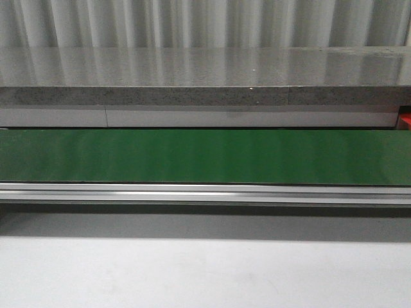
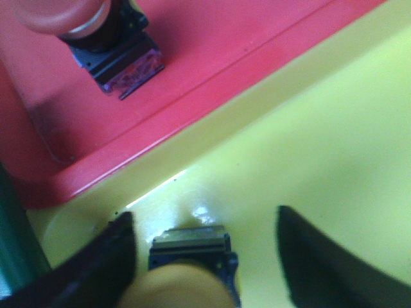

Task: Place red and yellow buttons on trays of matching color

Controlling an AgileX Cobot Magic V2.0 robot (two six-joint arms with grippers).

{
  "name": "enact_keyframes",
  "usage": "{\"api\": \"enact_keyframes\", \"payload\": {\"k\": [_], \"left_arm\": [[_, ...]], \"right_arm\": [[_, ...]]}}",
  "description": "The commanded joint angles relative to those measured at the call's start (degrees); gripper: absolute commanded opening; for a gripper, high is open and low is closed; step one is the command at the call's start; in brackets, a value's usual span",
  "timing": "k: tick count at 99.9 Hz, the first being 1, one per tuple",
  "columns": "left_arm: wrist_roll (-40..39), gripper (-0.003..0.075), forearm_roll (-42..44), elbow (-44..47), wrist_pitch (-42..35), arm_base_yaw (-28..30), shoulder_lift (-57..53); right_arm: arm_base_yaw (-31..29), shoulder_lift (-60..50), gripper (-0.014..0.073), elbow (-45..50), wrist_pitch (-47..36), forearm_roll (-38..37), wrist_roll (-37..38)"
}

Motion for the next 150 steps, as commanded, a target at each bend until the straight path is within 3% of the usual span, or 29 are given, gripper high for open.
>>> {"api": "enact_keyframes", "payload": {"k": [1,35,73,93,105,129,150], "left_arm": [[-0.53,-0.002,0.08,-1.42,-4.77,-0.13,-0.01],[-0.53,-0.002,0.08,-1.42,-4.77,-0.13,-0.01],[-0.53,-0.002,0.08,-1.42,-4.77,-0.13,-0.01],[-0.53,-0.002,0.08,-1.42,-4.77,-0.13,-0.01],[-0.53,-0.002,0.08,-1.42,-4.77,-0.13,-0.01],[-0.53,-0.002,0.08,-1.42,-4.77,-0.13,-0.01],[-0.53,-0.002,0.08,-1.42,-4.77,-0.13,-0.01]], "right_arm": [[-0.27,-2.46,0.0665,-1.51,-2.34,0.63,-0.07],[1.68,-14.64,0.0643,-1.69,-1.72,4.12,-0.07],[22.57,-36.2,0.0643,-1.57,6.52,3.93,-3.71],[28.86,-44.97,0.0631,1.84,9.64,3.91,-5.9],[29.06,-48.91,0.0491,5.01,11.21,3.91,-5.9],[29.06,-53.18,-0.0044,7.12,11.21,3.91,-5.9],[29.06,-53.09,-0.0068,7.12,11.6,3.91,-5.9]]}}
